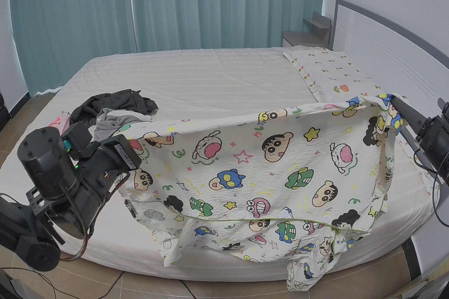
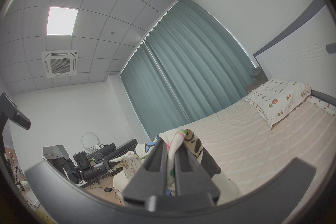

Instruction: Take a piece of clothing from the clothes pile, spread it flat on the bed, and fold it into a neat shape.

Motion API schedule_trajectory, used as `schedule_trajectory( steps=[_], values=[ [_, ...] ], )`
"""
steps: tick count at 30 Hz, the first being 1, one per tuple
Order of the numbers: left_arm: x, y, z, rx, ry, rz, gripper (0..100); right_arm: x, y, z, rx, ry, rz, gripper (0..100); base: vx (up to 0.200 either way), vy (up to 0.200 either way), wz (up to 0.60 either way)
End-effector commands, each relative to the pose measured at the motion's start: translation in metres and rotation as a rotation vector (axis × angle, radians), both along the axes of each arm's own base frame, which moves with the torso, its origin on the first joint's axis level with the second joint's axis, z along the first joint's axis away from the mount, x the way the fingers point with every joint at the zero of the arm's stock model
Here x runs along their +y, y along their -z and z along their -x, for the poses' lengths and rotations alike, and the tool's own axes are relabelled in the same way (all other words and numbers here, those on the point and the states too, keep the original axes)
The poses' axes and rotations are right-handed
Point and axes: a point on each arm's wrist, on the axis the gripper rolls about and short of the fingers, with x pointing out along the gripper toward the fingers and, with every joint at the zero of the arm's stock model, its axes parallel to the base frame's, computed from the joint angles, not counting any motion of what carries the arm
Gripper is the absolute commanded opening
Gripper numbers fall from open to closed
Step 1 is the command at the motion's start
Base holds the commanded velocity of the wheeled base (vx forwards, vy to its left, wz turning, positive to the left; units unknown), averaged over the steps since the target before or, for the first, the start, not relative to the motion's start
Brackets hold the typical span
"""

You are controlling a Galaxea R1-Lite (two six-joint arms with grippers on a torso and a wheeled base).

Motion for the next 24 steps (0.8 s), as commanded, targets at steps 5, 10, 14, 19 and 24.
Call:
schedule_trajectory(
  steps=[5, 10, 14, 19, 24],
  values=[
    [-0.019, 0.036, -0.084, 0.075, -0.071, -0.064, 0, -0.012, 0.028, -0.065, 0.112, 0.078, 0.036, 0, 0.200, 0.000, 0.00],
    [-0.022, 0.072, -0.129, 0.171, -0.119, -0.185, 0, -0.012, 0.047, -0.103, 0.157, 0.105, 0.055, 0, 0.200, 0.000, 0.00],
    [-0.026, 0.103, -0.166, 0.228, -0.140, -0.223, 0, -0.009, 0.080, -0.137, 0.207, 0.140, 0.105, 0, 0.200, 0.000, 0.00],
    [-0.034, 0.132, -0.192, 0.263, -0.146, -0.239, 0, -0.006, 0.125, -0.168, 0.244, 0.184, 0.112, 0, 0.160, 0.000, 0.00],
    [-0.040, 0.161, -0.211, 0.284, -0.173, -0.255, 0, -0.004, 0.165, -0.197, 0.279, 0.241, 0.111, 0, 0.000, 0.000, 0.00]
  ],
)
